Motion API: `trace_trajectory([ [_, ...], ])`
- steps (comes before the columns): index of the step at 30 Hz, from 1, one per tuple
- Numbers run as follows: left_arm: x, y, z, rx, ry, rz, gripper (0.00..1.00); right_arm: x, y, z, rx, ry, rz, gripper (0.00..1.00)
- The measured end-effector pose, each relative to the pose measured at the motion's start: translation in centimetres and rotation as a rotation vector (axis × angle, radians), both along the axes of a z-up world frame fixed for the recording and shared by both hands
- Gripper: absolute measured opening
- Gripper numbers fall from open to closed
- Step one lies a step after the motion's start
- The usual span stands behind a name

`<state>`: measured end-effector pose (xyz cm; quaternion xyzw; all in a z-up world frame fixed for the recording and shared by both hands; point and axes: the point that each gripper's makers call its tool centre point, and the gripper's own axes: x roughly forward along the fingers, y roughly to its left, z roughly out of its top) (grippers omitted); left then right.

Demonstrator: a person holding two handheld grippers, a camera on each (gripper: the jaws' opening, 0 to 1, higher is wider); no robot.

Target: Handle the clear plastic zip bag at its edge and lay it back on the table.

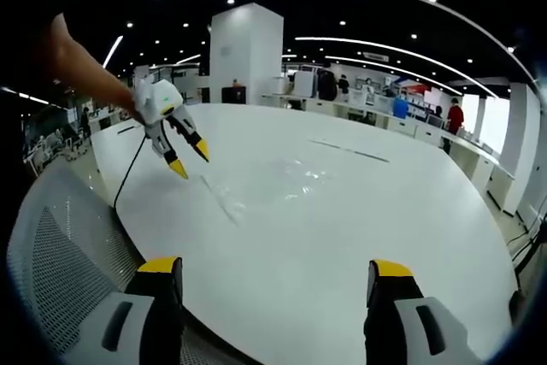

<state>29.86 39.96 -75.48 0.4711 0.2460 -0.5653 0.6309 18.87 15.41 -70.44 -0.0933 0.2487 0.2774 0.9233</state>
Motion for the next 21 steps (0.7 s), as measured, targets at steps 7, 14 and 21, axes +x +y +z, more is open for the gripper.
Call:
trace_trajectory([
  [7,0.5,0.0,-0.6,0.009,0.017,-0.004,0.27,0.0,0.0,0.0,-0.004,0.004,-0.004,0.89],
  [14,1.2,-0.2,-0.7,0.002,0.023,0.008,0.22,0.0,-0.1,-0.1,-0.012,0.014,-0.004,0.88],
  [21,1.4,-0.6,-1.0,0.019,0.021,-0.038,0.20,-0.1,-0.2,-0.3,-0.022,0.021,-0.006,0.88],
])
